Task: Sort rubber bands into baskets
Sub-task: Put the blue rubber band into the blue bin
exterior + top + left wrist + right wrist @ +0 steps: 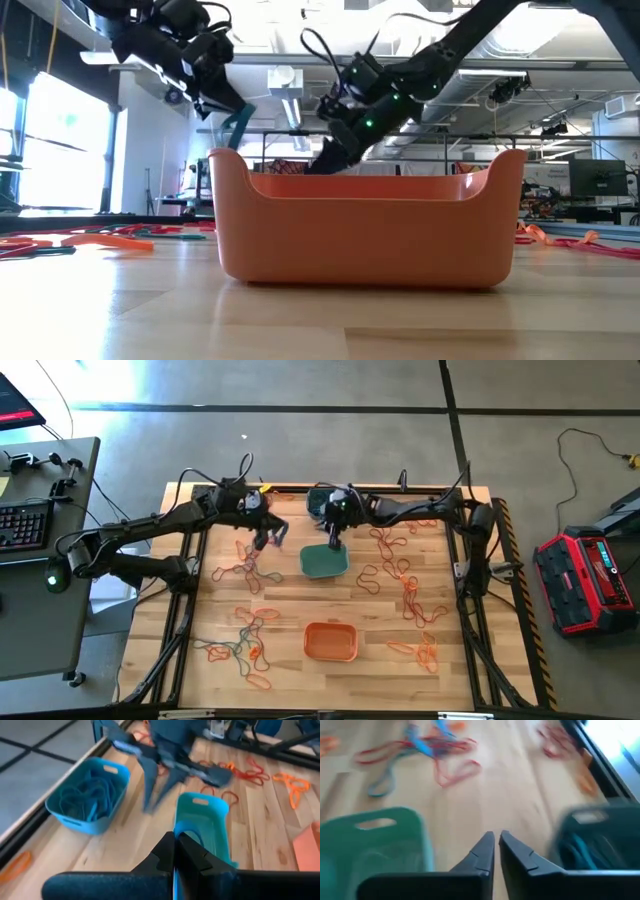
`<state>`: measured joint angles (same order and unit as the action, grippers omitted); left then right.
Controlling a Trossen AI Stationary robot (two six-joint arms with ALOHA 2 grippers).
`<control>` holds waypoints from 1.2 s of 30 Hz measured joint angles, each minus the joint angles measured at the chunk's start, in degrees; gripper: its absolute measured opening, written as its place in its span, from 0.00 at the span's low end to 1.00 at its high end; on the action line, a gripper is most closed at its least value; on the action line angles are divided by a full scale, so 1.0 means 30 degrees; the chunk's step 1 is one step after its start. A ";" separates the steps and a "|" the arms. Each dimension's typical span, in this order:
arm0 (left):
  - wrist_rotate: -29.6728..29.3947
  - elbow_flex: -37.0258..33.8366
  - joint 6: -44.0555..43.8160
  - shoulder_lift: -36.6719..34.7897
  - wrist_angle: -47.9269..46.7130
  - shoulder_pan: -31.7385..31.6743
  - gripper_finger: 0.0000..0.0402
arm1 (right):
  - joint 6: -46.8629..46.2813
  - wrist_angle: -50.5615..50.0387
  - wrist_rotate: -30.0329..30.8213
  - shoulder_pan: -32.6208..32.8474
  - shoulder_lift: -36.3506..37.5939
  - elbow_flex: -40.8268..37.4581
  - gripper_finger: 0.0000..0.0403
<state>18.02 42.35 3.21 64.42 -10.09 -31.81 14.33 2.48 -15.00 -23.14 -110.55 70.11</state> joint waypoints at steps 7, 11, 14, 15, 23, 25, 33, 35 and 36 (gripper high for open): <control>-0.0015 0.0000 -0.0197 0.0000 0.1436 -0.0029 0.00 | 0.0155 0.2900 0.0400 0.2062 -0.0027 0.0000 0.26; -0.0022 -0.0015 -0.0342 0.0000 0.2207 -0.0029 0.00 | -0.0124 0.4029 0.1292 0.2824 -0.0027 0.0007 0.32; -0.0022 -0.0015 -0.0346 -0.0020 0.2862 -0.0029 0.00 | -0.0267 0.4289 0.1651 0.3039 -0.0034 0.0007 0.33; -0.0029 -0.0015 -0.0346 -0.0094 0.3064 -0.0029 0.00 | -0.0371 0.4384 0.1680 0.3066 -0.0034 0.0007 0.33; -0.0008 -0.0015 -0.1002 -0.0711 0.4612 -0.0029 0.00 | -0.0933 0.5519 0.1811 0.3113 -0.0197 0.0015 0.33; -0.0007 -0.0015 -0.1072 -0.0852 0.4702 -0.0029 0.00 | -0.0932 0.5884 0.2198 0.3113 -0.0434 0.0015 0.33; -0.0007 -0.0015 -0.1395 -0.1479 0.4890 -0.0029 0.00 | -0.1760 0.6678 0.1252 0.3006 -0.2599 0.1305 0.33; -0.0025 -0.0015 -0.1382 -0.1535 0.4939 -0.0029 0.00 | -0.1770 0.6681 0.1418 0.3087 -0.3260 0.2015 0.33; -0.0029 -0.0015 -0.1375 -0.1544 0.4940 -0.0029 0.00 | -0.1771 0.6673 0.1849 0.3120 -0.3584 0.2370 0.33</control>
<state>17.93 42.30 -0.91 59.79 4.73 -31.90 9.01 22.50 -9.45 -13.78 -121.30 77.22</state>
